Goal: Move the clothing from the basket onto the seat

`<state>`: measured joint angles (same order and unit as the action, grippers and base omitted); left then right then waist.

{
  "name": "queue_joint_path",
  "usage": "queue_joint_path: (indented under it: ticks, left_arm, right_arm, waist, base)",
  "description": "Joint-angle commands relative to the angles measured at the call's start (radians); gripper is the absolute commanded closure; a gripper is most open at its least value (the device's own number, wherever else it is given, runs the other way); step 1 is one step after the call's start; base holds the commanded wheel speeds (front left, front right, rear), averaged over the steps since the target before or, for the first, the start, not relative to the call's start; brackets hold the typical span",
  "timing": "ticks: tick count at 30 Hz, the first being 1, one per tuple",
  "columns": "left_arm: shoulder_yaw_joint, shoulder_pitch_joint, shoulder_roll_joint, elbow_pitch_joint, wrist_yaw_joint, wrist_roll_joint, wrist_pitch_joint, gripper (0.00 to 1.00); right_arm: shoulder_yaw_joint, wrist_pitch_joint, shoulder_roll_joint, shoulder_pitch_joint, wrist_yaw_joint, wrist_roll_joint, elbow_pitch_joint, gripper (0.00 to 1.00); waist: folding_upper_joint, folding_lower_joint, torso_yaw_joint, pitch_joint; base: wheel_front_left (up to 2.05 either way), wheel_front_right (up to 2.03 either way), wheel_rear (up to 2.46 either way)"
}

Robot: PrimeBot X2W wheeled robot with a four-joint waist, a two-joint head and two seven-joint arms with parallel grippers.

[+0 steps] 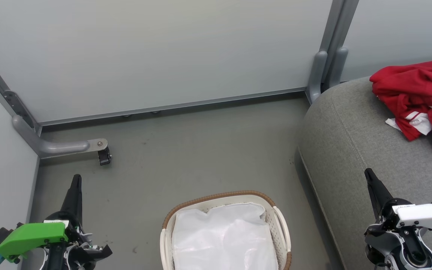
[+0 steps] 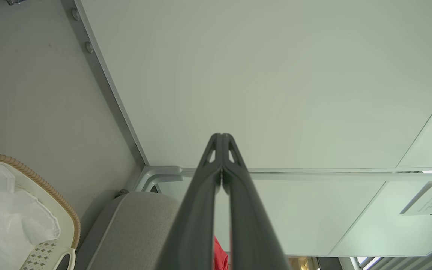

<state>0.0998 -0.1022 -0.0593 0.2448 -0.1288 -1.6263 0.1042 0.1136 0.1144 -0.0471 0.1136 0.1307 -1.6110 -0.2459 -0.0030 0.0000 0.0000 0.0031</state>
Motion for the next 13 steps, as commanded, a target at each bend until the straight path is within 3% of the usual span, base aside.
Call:
queue_joint_path:
  ticks: [1,13]
  left_arm:
    - [0.005,-0.010,-0.001,-0.001,-0.004,0.006,0.003,1.00]
    - [0.007,-0.010,0.000,-0.001,-0.004,0.009,0.005,1.00]
  right_arm:
    - [0.002,0.003,-0.006,-0.011,0.000,-0.004,0.003,1.00]
    - [0.002,0.003,-0.006,-0.011,0.000,-0.004,0.003,1.00]
  waist:
    - [0.0030,0.0000,0.000,0.000]
    - [0.0030,0.0000,0.000,0.000]
  base:
    - [0.00,0.00,0.00]
    - [0.00,0.00,0.00]
